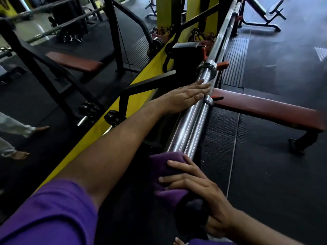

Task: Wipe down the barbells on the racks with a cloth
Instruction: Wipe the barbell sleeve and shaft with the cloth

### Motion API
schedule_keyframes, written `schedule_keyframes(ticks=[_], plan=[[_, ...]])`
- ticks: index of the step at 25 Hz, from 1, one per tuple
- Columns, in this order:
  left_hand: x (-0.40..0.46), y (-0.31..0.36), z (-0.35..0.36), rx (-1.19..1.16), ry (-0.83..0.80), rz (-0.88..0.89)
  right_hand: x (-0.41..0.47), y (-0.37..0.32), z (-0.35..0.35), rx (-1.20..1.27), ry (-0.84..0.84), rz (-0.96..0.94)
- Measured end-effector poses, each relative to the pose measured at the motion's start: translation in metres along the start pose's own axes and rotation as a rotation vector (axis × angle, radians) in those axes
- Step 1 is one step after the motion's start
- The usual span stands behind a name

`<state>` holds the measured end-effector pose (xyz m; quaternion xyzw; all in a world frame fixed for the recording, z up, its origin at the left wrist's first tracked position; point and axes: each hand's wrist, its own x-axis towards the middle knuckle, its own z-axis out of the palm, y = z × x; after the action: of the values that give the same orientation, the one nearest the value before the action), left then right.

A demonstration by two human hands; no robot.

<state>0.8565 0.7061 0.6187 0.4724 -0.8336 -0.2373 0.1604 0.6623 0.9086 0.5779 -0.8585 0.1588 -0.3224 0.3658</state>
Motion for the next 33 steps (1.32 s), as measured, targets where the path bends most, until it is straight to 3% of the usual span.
schedule_keyframes(ticks=[3,5,9,12,14,16,22,24,29,33], plan=[[-0.002,0.003,-0.001,0.085,0.021,-0.017,-0.025,0.000,-0.017,0.275,0.240,0.190],[-0.003,0.007,-0.001,0.127,0.029,-0.025,-0.022,-0.004,-0.039,0.457,0.443,0.435],[-0.006,0.018,-0.001,0.263,0.092,-0.074,-0.006,0.052,-0.102,0.550,0.864,0.940],[-0.011,0.029,0.001,0.373,0.108,-0.177,0.024,0.107,-0.141,0.770,0.935,1.028],[-0.010,0.039,0.003,0.388,0.139,-0.296,0.057,0.136,-0.162,0.973,0.959,0.972],[-0.004,0.049,0.003,0.365,0.169,-0.387,0.089,0.160,-0.170,1.184,0.937,0.899],[-0.012,0.072,0.025,0.320,0.140,-0.563,0.170,0.194,-0.162,1.464,0.801,0.941],[-0.022,0.081,0.037,0.283,0.143,-0.642,0.184,0.207,-0.154,1.467,0.755,1.018],[-0.029,0.089,0.053,0.283,0.244,-0.623,0.182,0.226,-0.146,1.446,0.409,1.243],[-0.028,0.088,0.057,0.372,0.269,-0.617,0.174,0.219,-0.138,1.506,0.324,1.266]])
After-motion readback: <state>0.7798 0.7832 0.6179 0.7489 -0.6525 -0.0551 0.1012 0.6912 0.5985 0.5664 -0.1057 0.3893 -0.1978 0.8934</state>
